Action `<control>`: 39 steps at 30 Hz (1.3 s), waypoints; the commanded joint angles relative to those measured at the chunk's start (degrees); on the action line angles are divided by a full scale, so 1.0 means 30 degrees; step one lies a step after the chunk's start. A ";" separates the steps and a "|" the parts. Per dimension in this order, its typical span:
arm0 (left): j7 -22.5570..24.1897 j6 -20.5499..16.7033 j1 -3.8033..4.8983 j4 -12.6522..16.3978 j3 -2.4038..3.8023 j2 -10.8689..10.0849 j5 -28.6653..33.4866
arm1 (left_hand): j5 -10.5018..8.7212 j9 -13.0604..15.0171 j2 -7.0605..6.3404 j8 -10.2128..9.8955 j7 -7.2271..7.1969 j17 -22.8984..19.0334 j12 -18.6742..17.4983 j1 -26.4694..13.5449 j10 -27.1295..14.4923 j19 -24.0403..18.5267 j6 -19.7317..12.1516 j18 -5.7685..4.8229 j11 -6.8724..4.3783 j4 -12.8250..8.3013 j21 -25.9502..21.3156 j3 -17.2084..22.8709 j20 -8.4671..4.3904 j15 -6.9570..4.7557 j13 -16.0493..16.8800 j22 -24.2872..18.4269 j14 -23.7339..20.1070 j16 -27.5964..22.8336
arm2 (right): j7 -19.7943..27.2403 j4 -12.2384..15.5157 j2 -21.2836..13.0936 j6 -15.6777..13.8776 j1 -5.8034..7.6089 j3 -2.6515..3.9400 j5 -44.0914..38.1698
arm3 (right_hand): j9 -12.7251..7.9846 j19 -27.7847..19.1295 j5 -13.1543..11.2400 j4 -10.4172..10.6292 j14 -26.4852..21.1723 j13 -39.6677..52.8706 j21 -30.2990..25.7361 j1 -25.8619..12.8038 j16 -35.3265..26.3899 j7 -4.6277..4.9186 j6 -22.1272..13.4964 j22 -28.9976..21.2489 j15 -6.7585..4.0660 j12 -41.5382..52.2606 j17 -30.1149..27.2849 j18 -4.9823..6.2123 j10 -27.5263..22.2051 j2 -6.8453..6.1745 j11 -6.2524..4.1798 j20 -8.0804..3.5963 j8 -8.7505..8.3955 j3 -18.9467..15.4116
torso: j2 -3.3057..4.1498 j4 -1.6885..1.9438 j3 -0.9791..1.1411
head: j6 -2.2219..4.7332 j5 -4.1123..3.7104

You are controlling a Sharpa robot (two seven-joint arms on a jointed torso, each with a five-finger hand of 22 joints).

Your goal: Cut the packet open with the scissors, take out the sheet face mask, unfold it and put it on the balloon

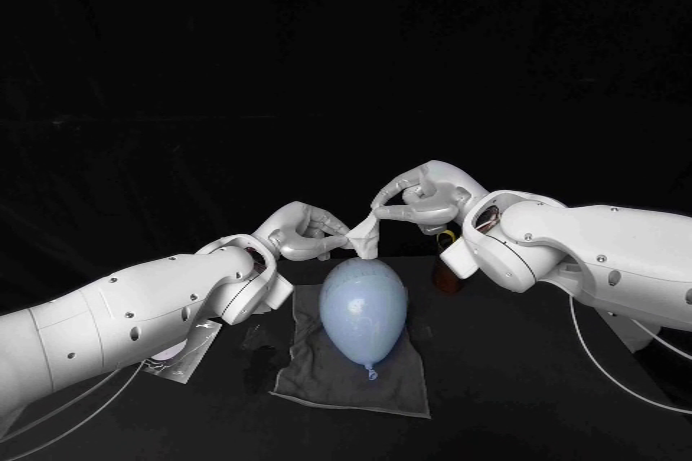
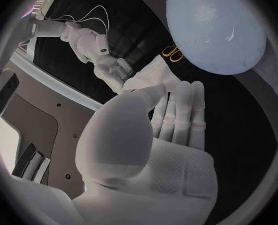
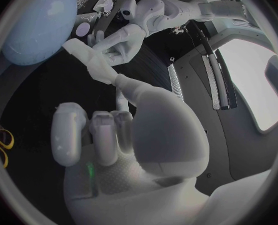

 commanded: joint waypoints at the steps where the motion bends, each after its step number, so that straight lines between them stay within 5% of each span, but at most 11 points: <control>1: 0.0075 -0.0201 0.0038 -0.0042 0.0030 0.0118 0.0677 | 0.0031 -0.0150 -0.0414 -0.0318 0.0155 -0.0034 -0.0179 -0.0125 -0.0384 -0.0101 -0.0408 0.0205 0.0061 0.0040 -0.0054 -0.0290 0.0187 0.0178 -0.0013 -0.0057 -0.0078 0.0133 | 0.0652 -0.0074 0.0145 -0.0684 0.0029 0.0028 0.0459 | 0.0044 0.0706 0.0131 -0.0051 0.2136 0.4921 -0.0064 -0.0182 0.0126 0.0124 0.0020 0.3986 -0.0013 0.0098 0.5033 -0.0072 0.2087 0.0081 0.0008 -0.0044 0.0083 0.0096 | 0.0010 -0.0005 0.0009 | -0.0017 -0.0044; 5: -0.0228 0.0038 0.0038 -0.0125 0.0030 0.0165 0.0737 | 0.0034 -0.0480 -0.1079 -0.1149 0.0407 -0.0199 -0.0738 -0.0443 -0.2103 -0.0395 -0.1516 0.0180 0.0408 0.0161 -0.0903 -0.1039 0.0616 0.0573 -0.0004 -0.0575 -0.0848 0.0038 | 0.0686 -0.0354 0.0376 -0.1376 0.0082 0.0054 0.0607 | 0.0048 0.0717 0.0131 -0.0056 0.2136 0.4921 -0.0033 -0.0184 0.0126 0.0125 0.0016 0.3994 -0.0013 0.0097 0.5033 -0.0077 0.2086 0.0083 0.0008 -0.0044 0.0087 0.0100 | 0.0002 -0.0001 0.0016 | -0.0038 -0.0097; 10: -0.0713 0.0362 0.0038 -0.0337 0.0030 0.0083 0.1076 | 0.0053 -0.0751 -0.0968 -0.1928 0.0709 -0.0554 -0.1032 0.0232 -0.4093 -0.0477 -0.2923 0.0221 0.0868 0.0282 -0.1850 -0.2389 0.1047 0.1004 0.0025 -0.1193 -0.2054 -0.0242 | 0.0266 -0.0725 0.0584 -0.2558 0.0177 0.0084 0.0741 | 0.0052 0.0677 0.0131 -0.0063 0.2136 0.4924 -0.0147 -0.0186 0.0126 0.0125 0.0012 0.3964 -0.0012 0.0104 0.5033 -0.0055 0.2089 0.0085 0.0009 -0.0043 0.0092 0.0104 | 0.0000 -0.0001 0.0011 | -0.0016 -0.0138; 13: -0.0914 0.0662 0.0038 -0.0620 0.0027 -0.0076 0.1992 | 0.0051 -0.0700 -0.0681 -0.2066 0.1089 -0.1553 -0.0202 0.2507 -0.5909 -0.0638 -0.3774 0.0296 0.1263 0.2476 -0.3653 -0.5415 0.1595 0.1452 0.0253 -0.2359 -0.3512 -0.1270 | -0.0322 -0.1009 0.0653 -0.3486 0.0232 0.0095 0.0943 | 0.0055 0.0648 0.0131 -0.0067 0.2136 0.4917 -0.0231 -0.0187 0.0126 0.0126 0.0010 0.3943 -0.0012 0.0089 0.5033 -0.0039 0.2083 0.0086 0.0009 -0.0042 0.0095 0.0107 | -0.0004 0.0000 0.0002 | 0.0060 -0.0191; 17: -0.0543 0.0466 0.0034 -0.0721 0.0021 -0.0342 0.2951 | 0.0084 -0.0520 -0.0857 -0.1788 0.0645 -0.2710 0.0737 0.3344 -0.6454 -0.1245 -0.3773 0.0235 0.1091 0.3982 -0.5298 -0.5712 0.1796 0.1592 0.0355 -0.3333 -0.5879 -0.3427 | -0.0861 -0.1160 0.0659 -0.3936 0.0261 0.0100 0.0979 | 0.0058 0.0648 0.0132 -0.0073 0.2136 0.4914 -0.0230 -0.0188 0.0126 0.0126 0.0007 0.3943 -0.0011 0.0083 0.5033 -0.0039 0.2081 0.0088 0.0009 -0.0042 0.0099 0.0111 | 0.0012 0.0015 0.0001 | 0.0136 -0.0276; 20: 0.0572 -0.0380 0.0018 -0.0428 0.0017 -0.0631 0.4092 | 0.0036 -0.0178 -0.0535 -0.1024 -0.0058 -0.3431 0.2581 0.3908 -0.4452 -0.2061 -0.2518 0.0128 0.1248 0.4039 -0.7051 -0.4971 0.2157 0.1890 0.0822 -0.4333 -0.6943 -0.4924 | -0.1307 -0.1292 0.0712 -0.4085 0.0273 0.0101 0.0897 | 0.0060 0.0649 0.0132 -0.0077 0.2136 0.4908 -0.0228 -0.0188 0.0126 0.0126 0.0006 0.3943 -0.0011 0.0070 0.5033 -0.0040 0.2076 0.0088 0.0009 -0.0042 0.0101 0.0113 | 0.0013 0.0009 -0.0005 | 0.0160 -0.0323; 22: 0.1562 -0.1053 -0.0015 -0.0024 0.0017 -0.0854 0.4926 | 0.0056 -0.0079 -0.0582 -0.0735 -0.0353 -0.3867 0.3472 0.4101 -0.3120 -0.2352 -0.1611 0.0164 0.0904 0.3893 -0.8269 -0.3843 0.2348 0.1620 0.0894 -0.5064 -0.6360 -0.5806 | -0.1534 -0.1423 0.0808 -0.4158 0.0277 0.0100 0.0853 | 0.0060 0.0649 0.0132 -0.0077 0.2136 0.4908 -0.0228 -0.0188 0.0126 0.0126 0.0006 0.3943 -0.0011 0.0070 0.5033 -0.0040 0.2076 0.0088 0.0009 -0.0042 0.0101 0.0113 | 0.0014 0.0006 -0.0012 | 0.0170 -0.0311; 26: 0.3364 -0.2194 -0.0105 0.0860 0.0019 -0.1221 0.6114 | 0.0033 -0.0083 -0.0992 -0.0691 -0.0462 -0.4481 0.3516 0.4030 -0.2163 -0.1906 -0.0885 0.0231 0.0605 0.3733 -0.9125 -0.1961 0.2352 0.1348 0.0481 -0.5649 -0.5279 -0.7304 | -0.1854 -0.1788 0.1101 -0.4379 0.0280 0.0099 0.0759 | 0.0065 0.0638 0.0132 -0.0085 0.2136 0.4908 -0.0260 -0.0189 0.0126 0.0126 0.0004 0.3935 -0.0011 0.0070 0.5033 -0.0033 0.2076 0.0090 0.0009 -0.0041 0.0108 0.0119 | 0.0013 0.0037 -0.0005 | 0.0243 -0.0359; 32: 0.4514 -0.2266 -0.0252 0.2095 0.0016 -0.1511 0.7097 | -0.0025 0.0013 -0.1386 -0.0599 -0.0089 -0.5443 0.1845 0.3103 -0.0381 -0.0414 -0.0154 0.0284 0.0270 0.2992 -0.8908 0.0189 0.1622 0.1001 -0.0116 -0.5698 -0.3000 -1.1219 | -0.2094 -0.2302 0.1477 -0.4802 0.0281 0.0097 0.0635 | 0.0065 0.0638 0.0132 -0.0085 0.2136 0.4908 -0.0260 -0.0189 0.0126 0.0126 0.0004 0.3935 -0.0011 0.0070 0.5033 -0.0033 0.2076 0.0090 0.0009 -0.0041 0.0108 0.0119 | 0.0013 0.0029 -0.0005 | 0.0314 -0.0456; 39: 0.4469 -0.1365 -0.0705 0.2711 0.0022 -0.1071 0.7905 | 0.0047 -0.0045 -0.1653 -0.1162 0.0254 -0.5409 -0.0836 0.1326 0.0265 -0.0382 -0.0595 0.0303 0.0441 0.2516 -1.1987 0.1305 0.2341 0.1418 -0.0045 -0.7641 -0.2641 -1.4714 | -0.2234 -0.2276 0.1614 -0.4842 0.0281 0.0095 0.0549 | 0.0071 0.0621 0.0132 -0.0095 0.2136 0.4910 -0.0311 -0.0193 0.0126 0.0126 0.0002 0.3922 -0.0011 0.0074 0.5033 -0.0023 0.2078 0.0089 0.0009 -0.0040 0.0116 0.0125 | 0.0028 -0.0032 0.0002 | 0.0345 -0.0421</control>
